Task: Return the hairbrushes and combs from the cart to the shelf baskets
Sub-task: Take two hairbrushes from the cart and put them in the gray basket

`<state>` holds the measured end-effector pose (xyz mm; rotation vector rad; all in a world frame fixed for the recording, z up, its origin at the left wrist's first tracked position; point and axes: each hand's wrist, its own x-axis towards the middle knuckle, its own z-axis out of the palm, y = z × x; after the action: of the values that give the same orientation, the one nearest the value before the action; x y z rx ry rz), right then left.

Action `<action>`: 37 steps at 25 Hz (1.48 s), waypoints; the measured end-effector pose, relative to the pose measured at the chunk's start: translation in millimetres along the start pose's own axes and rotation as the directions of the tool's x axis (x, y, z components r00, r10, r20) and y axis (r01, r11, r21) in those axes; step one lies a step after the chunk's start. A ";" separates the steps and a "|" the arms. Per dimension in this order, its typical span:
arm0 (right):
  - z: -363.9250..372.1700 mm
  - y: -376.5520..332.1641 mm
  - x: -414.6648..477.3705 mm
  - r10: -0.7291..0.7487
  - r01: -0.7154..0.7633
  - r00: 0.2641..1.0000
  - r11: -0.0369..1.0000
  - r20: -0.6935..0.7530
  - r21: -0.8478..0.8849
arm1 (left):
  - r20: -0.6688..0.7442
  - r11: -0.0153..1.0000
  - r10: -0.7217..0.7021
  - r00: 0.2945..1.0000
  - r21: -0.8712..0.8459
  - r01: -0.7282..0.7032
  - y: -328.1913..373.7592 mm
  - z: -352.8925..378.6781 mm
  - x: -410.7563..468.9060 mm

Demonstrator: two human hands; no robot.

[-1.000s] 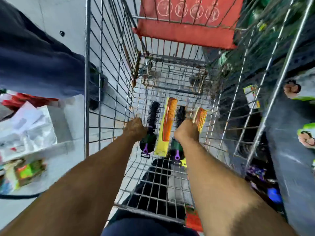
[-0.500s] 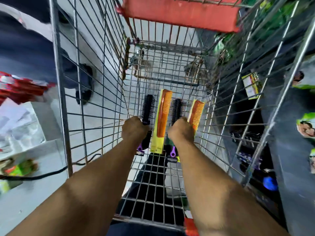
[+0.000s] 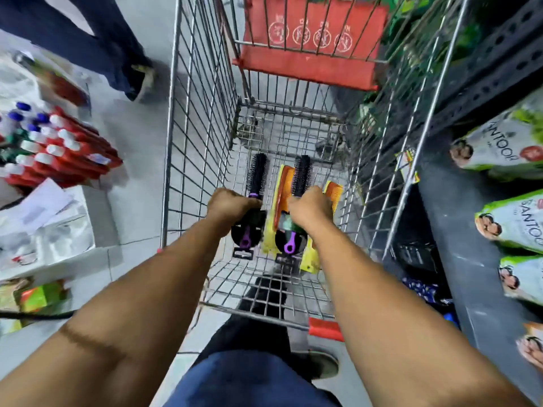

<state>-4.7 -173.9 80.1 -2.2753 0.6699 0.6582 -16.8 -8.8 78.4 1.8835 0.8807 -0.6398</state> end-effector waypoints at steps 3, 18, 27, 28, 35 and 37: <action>-32.7 -16.4 -29.3 -0.042 0.042 0.999 0.998 0.008 0.053 | 0.014 0.999 0.015 1.000 -0.043 -0.015 21.5 -18.5 -33.3; -218.1 59.8 -158.1 -0.066 0.246 0.919 0.867 -0.390 0.434 | 0.379 0.907 0.374 0.847 -0.339 -0.249 146.2 44.5 -232.8; -323.2 176.7 -247.8 0.126 0.341 0.790 0.722 -0.600 0.602 | 0.613 0.867 0.496 0.615 -0.315 -0.386 184.1 153.3 -372.6; -334.6 189.9 -260.0 0.162 0.346 0.765 0.713 -0.624 0.610 | 0.638 0.861 0.501 0.584 -0.305 -0.406 187.3 167.7 -385.7; -405.0 278.6 -323.3 0.355 0.313 0.537 0.758 -0.765 0.572 | 0.802 0.807 0.488 0.344 -0.265 -0.527 215.6 278.0 -483.4; -426.9 301.8 -328.1 0.385 0.277 0.521 0.768 -0.762 0.577 | 0.837 0.799 0.457 0.302 -0.236 -0.554 222.6 306.1 -505.2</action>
<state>-319.1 -580.6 421.6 -1.7510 1.2066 -0.7458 -167.7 -508.8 433.0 1.4438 -0.4568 -1.0796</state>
